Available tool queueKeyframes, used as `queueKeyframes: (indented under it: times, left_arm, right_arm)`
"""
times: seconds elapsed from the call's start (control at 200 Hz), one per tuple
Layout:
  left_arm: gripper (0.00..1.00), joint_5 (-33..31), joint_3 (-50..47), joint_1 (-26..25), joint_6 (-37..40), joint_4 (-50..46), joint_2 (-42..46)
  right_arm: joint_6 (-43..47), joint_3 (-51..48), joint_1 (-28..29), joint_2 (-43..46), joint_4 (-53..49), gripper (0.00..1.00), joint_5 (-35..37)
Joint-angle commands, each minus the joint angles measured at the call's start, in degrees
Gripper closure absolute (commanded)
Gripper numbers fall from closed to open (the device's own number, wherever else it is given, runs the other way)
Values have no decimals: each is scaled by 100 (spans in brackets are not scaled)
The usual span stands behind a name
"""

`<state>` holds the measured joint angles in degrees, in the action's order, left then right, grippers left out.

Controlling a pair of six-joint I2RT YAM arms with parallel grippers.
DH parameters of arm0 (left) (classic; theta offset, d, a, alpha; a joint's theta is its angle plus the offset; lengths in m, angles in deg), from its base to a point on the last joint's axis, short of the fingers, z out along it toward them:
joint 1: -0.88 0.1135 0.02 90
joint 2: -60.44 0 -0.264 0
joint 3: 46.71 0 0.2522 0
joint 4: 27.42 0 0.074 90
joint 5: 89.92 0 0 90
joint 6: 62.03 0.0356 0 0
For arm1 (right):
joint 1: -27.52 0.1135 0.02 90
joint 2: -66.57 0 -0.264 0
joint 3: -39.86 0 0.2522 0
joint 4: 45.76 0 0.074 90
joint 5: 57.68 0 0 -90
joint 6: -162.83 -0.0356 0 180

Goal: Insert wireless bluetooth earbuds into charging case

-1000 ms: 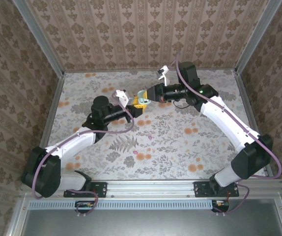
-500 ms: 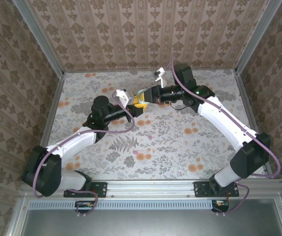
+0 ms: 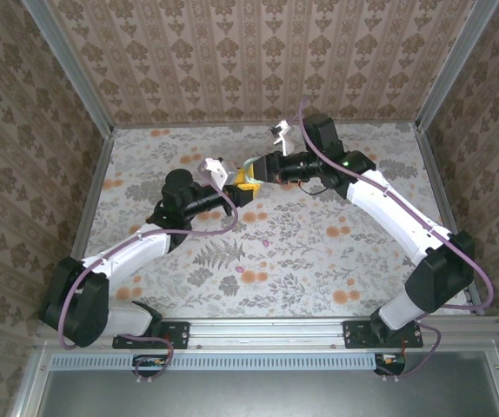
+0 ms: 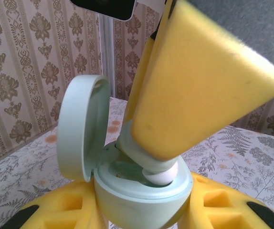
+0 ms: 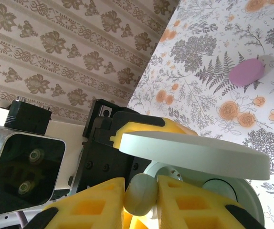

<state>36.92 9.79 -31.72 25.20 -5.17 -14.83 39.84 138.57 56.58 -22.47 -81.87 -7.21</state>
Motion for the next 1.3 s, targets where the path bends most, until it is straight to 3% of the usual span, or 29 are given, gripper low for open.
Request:
queueKeyframes:
  times: [0.0,0.39,1.29]
  left_arm:
    - [69,157,173,-45,-79,319,135]
    - [69,140,147,-45,-161,442,126]
    - [69,68,112,-45,-154,498,199]
  right_arm:
    - [109,49,57,-89,36,76,230]
    - [144,86,162,-111,-72,75,720]
    - [311,172,205,35,-234,71,885]
